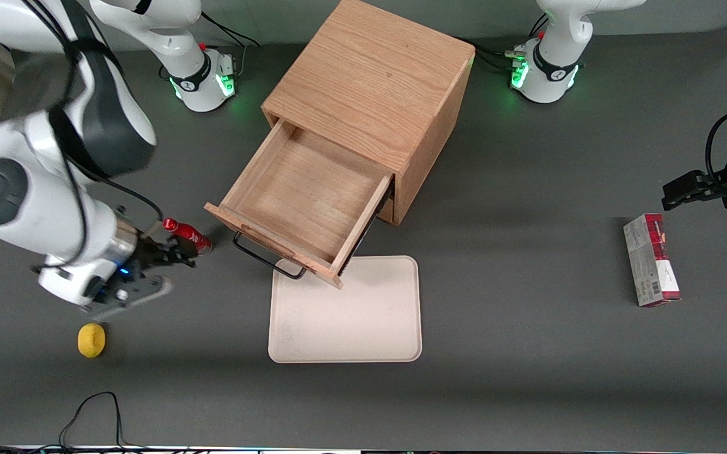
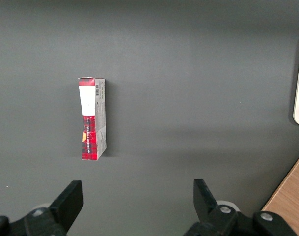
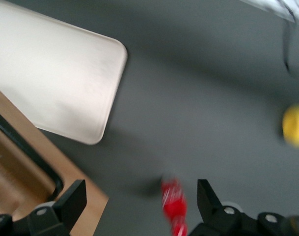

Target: Open upper drawer

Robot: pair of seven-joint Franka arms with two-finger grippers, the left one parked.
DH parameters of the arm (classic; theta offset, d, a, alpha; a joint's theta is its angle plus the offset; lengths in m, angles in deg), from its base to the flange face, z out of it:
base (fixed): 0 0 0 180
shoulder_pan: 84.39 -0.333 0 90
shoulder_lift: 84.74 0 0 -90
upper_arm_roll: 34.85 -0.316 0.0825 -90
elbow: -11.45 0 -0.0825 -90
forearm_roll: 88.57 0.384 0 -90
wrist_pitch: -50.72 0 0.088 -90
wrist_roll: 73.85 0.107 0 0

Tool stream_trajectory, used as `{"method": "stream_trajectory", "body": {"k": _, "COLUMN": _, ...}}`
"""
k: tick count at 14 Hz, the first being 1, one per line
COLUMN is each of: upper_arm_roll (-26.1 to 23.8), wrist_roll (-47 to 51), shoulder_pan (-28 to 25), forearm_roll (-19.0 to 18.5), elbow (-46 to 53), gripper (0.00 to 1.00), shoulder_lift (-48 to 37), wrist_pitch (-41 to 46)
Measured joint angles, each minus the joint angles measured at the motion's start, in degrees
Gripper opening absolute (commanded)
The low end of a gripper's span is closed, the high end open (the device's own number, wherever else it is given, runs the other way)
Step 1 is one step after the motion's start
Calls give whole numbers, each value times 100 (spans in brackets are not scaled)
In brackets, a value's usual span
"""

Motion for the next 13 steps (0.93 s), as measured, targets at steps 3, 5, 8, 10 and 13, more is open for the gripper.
{"method": "stream_trajectory", "body": {"k": 3, "upper_arm_roll": 100, "wrist_roll": 988, "shoulder_pan": -31, "forearm_roll": 105, "elbow": -260, "gripper": 100, "shoulder_lift": -654, "wrist_pitch": 346}}
{"method": "stream_trajectory", "body": {"k": 5, "upper_arm_roll": 494, "wrist_roll": 1112, "shoulder_pan": -65, "forearm_roll": 482, "elbow": -891, "gripper": 100, "shoulder_lift": -1164, "wrist_pitch": 175}}
{"method": "stream_trajectory", "body": {"k": 8, "upper_arm_roll": 1136, "wrist_roll": 1109, "shoulder_pan": -39, "forearm_roll": 904, "elbow": -2336, "gripper": 100, "shoulder_lift": -2222, "wrist_pitch": -494}}
{"method": "stream_trajectory", "body": {"k": 10, "upper_arm_roll": 1329, "wrist_roll": 1109, "shoulder_pan": -39, "forearm_roll": 929, "elbow": -3270, "gripper": 100, "shoulder_lift": -3036, "wrist_pitch": -785}}
{"method": "stream_trajectory", "body": {"k": 13, "upper_arm_roll": 1399, "wrist_roll": 1109, "shoulder_pan": -40, "forearm_roll": 939, "elbow": -4023, "gripper": 100, "shoulder_lift": -3865, "wrist_pitch": -788}}
